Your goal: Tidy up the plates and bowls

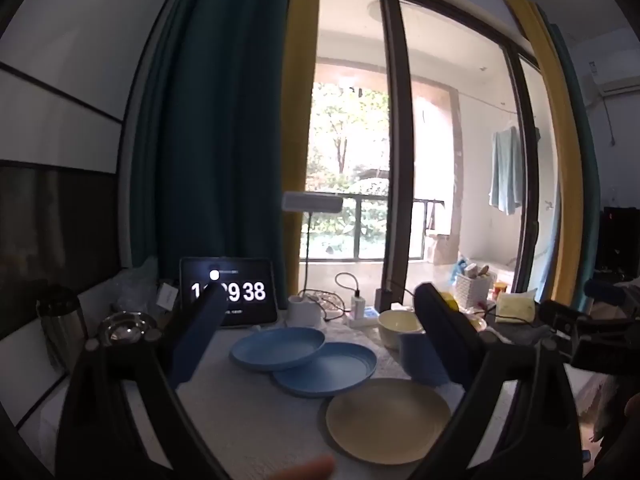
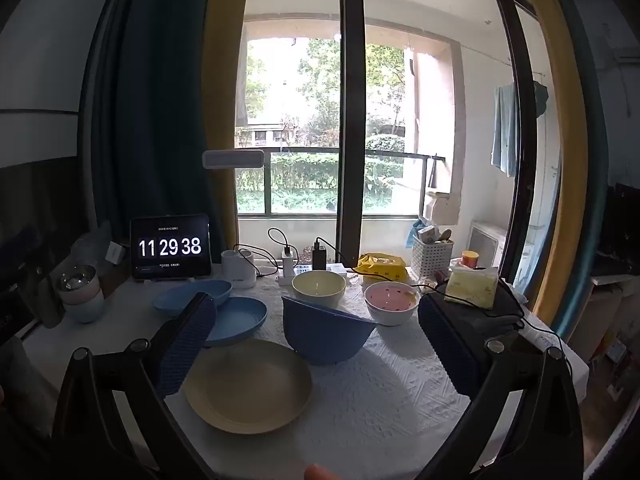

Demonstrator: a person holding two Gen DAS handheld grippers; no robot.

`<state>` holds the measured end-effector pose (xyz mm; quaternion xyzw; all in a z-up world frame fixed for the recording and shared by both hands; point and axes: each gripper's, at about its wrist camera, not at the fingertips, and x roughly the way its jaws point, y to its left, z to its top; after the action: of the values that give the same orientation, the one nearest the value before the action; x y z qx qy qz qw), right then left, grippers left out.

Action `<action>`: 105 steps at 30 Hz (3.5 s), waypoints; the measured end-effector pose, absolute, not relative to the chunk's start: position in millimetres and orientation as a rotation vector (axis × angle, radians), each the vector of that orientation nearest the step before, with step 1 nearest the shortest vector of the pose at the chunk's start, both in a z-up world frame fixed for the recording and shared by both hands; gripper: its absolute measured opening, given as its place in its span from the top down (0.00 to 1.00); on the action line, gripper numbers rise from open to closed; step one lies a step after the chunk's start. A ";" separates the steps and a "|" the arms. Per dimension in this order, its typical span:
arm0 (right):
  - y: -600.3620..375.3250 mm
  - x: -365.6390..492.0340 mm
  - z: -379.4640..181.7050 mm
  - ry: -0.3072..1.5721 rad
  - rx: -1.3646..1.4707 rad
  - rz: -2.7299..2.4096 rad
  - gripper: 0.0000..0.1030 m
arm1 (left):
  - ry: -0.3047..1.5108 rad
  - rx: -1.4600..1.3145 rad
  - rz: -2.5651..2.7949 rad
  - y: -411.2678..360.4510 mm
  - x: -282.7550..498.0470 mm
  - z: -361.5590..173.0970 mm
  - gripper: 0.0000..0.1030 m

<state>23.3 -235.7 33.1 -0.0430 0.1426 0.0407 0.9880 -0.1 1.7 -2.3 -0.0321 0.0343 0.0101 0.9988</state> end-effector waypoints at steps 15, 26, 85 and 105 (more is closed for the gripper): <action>-232.7 21.5 36.1 0.278 -0.093 0.093 0.00 | 0.102 -0.083 0.007 4.5 0.1 -1.6 0.07; -234.0 21.9 33.4 0.280 -0.082 0.102 0.00 | 0.113 -0.074 0.006 3.8 3.2 -2.4 0.07; -233.0 23.4 31.0 0.301 -0.072 0.123 0.00 | 0.128 -0.078 0.004 6.7 2.6 -3.4 0.07; -257.8 63.7 9.1 0.388 -0.028 0.093 0.00 | 0.271 -0.066 -0.108 -25.8 67.5 -19.3 0.07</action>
<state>63.7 -257.8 9.1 -0.0140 0.1929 0.0461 0.9800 67.5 -25.8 -19.3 -0.0327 0.1350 -0.0538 0.9888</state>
